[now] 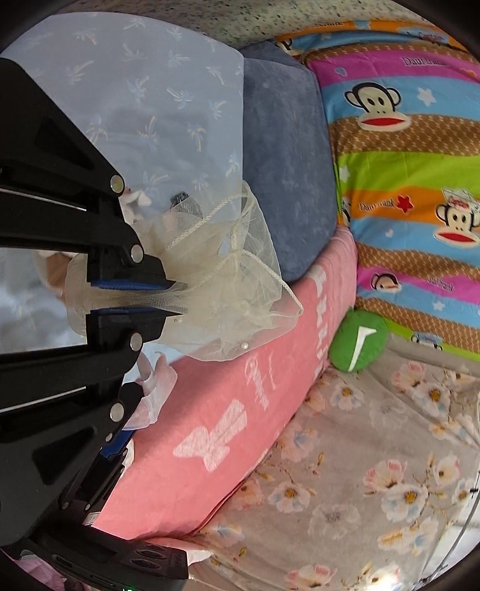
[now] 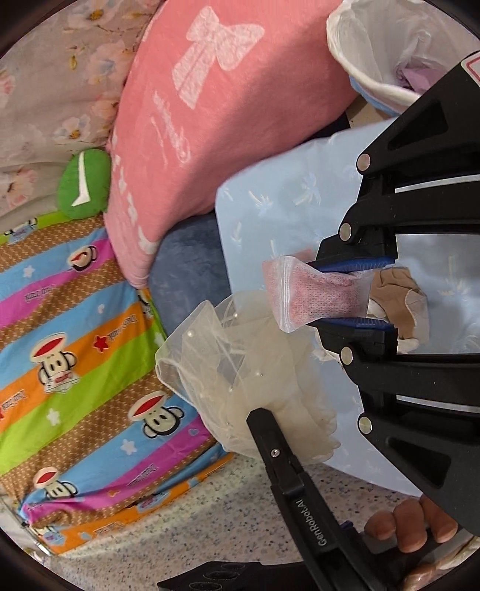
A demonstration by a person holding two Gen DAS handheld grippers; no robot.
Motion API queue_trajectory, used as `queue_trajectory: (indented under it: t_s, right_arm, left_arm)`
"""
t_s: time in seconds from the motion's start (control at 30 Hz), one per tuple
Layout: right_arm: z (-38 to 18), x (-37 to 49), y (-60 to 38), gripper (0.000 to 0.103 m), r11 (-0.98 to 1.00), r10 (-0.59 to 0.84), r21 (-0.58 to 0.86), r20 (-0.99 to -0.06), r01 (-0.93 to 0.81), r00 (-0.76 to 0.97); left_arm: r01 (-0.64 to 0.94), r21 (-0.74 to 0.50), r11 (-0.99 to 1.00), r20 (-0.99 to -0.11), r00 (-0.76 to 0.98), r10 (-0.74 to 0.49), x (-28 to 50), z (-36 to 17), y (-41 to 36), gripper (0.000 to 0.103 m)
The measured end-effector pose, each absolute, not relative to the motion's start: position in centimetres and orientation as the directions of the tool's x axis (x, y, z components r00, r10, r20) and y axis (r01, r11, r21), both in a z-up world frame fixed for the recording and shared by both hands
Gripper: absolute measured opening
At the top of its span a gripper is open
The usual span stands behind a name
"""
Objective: Organize soft objects
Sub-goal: 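Lift the mesh bag and pink packet and carry both over the bin, then open both grippers to drop the mesh bag and pink packet into the bin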
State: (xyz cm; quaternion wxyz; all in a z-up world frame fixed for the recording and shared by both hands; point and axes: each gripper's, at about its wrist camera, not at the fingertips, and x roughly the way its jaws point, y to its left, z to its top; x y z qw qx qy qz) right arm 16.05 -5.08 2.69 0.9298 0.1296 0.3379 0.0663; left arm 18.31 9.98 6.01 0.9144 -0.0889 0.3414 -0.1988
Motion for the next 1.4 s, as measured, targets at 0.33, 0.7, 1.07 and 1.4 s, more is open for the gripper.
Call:
queue_trajectory:
  t_s: [0.33,0.7,1.07,1.4]
  right_arm:
    - [6.8,9.2,-10.8,0.019,0.95,0.16,0.313,-0.539,0.02,0.827]
    - [8.0,3.2,-18.0,0.019,0.933,0.067,0.337,-0.511,0.128,0.857]
    - [7.2,0.4,-23.3,0.019,0.909,-0.004,0.353,-0.521,0.22,0.854]
    - [6.0,-1.0,-26.4,0.02,0.884,-0.042,0.372,-0.54,0.284,0.841]
  left_arm:
    - [0.411,-0.271,0.871,-0.544,0.681,-0.49,13.2,8.6,4.8,0.007]
    - [0.531,-0.239,0.813,-0.543,0.621,-0.565,9.5,9.3,-1.8,0.007]
    - [0.605,-0.218,0.765,-0.573,0.556,-0.603,7.6,8.5,-7.2,0.007]
    - [0.644,-0.198,0.739,-0.608,0.511,-0.608,6.9,7.5,-10.7,0.008]
